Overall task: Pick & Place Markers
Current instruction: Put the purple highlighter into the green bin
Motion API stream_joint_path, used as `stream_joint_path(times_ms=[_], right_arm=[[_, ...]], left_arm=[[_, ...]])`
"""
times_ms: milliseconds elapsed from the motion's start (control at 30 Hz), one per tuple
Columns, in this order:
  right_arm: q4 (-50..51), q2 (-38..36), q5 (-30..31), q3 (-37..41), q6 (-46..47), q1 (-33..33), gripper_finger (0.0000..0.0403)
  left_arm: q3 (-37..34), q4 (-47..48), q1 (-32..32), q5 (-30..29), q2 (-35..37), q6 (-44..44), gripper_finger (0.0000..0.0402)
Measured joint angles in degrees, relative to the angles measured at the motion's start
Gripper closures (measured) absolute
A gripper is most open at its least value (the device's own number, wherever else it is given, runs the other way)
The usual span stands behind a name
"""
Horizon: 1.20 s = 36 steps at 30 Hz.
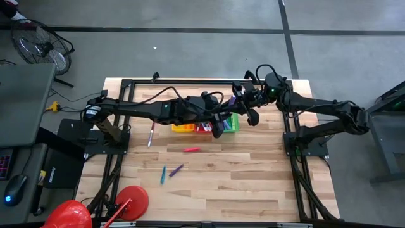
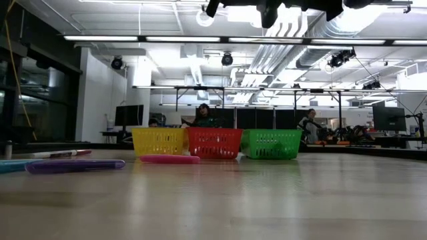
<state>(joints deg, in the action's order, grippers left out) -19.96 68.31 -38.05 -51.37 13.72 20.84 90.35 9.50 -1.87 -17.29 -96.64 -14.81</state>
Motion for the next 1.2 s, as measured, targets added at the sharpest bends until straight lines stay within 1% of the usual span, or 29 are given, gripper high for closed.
stream_joint_path(times_ms=[100, 200, 300, 400, 467, 567, 633, 700, 733, 800, 833, 867, 967, 1067, 1100, 1167, 1200], right_arm=[[-0.09, -0.02, -0.01, 0.00, 0.00, 0.00, 0.0356], [-0.05, -0.01, -0.01, 0.00, -0.02, 0.02, 0.0356], [-0.01, -0.02, -0.02, 0.00, -0.03, 0.03, 0.0356], [1.09, -0.02, 0.32, 0.00, -0.06, 0.47, 0.0356], [2.16, -0.02, 0.55, 0.00, 0.01, 1.04, 0.0356], [4.07, -0.02, 0.60, 0.00, 0.17, 2.06, 0.0356], [5.28, -0.02, 0.60, 0.00, -0.05, 2.88, 0.0356], [6.49, -0.02, 0.63, 0.00, -0.17, 3.79, 0.0356], [7.21, -0.02, 0.85, 0.00, -0.18, 4.24, 0.0356], [8.60, -0.02, 1.58, 0.00, -0.16, 5.20, 0.0356], [9.19, -0.02, 1.75, 0.00, 0.16, 5.63, 0.0356], [9.88, -0.02, 2.41, 0.00, 0.70, 6.16, 0.0356], [11.77, -0.02, 4.68, 0.00, 2.41, 7.39, 0.0356], [12.92, -0.02, 6.43, 0.02, 4.30, 8.52, 0.0356], [13.18, -0.02, 7.49, 0.02, 5.09, 8.74, 0.0356], [13.80, -0.04, 9.45, 0.02, 5.91, 9.08, 0.0356], [14.07, -0.02, 10.69, 0.02, 6.41, 9.20, 0.0356]], left_arm=[[0.00, 0.06, 0.00, -0.01, 0.00, -0.04, 0.0246], [0.00, 0.07, 0.00, -0.03, 0.00, -0.11, 0.0218], [0.00, 0.20, 0.00, -0.09, 0.00, -0.11, 0.0199], [0.00, 2.54, 0.00, -1.17, 0.00, -0.43, 0.0190], [0.00, 5.06, 0.00, -4.13, 0.12, -0.97, 0.0190], [-0.13, 10.25, -0.02, -8.22, 2.10, -1.99, 0.0192], [0.18, 11.60, -0.01, -9.38, 2.67, -2.21, 0.0193], [-0.28, 16.70, 0.00, -11.05, 4.39, -2.20, 0.0193], [-0.22, 17.41, -0.02, -12.14, 4.87, -2.24, 0.0193], [0.28, 19.15, -0.02, -15.28, 5.41, -3.08, 0.0193], [0.08, 22.56, -0.02, -17.19, 6.18, -3.50, 0.0193], [-0.20, 25.62, -0.02, -19.15, 6.94, -3.52, 0.0193], [0.13, 29.39, 0.00, -24.09, 7.95, -4.20, 0.0193], [-0.17, 36.41, 0.02, -29.81, 9.84, -6.25, 0.0193], [-0.09, 36.94, 0.02, -31.56, 10.23, -6.77, 0.0193], [0.18, 38.57, 0.08, -33.48, 10.73, -7.99, 0.0193], [-0.07, 40.41, 0.42, -33.37, 11.50, -8.07, 0.0193]])
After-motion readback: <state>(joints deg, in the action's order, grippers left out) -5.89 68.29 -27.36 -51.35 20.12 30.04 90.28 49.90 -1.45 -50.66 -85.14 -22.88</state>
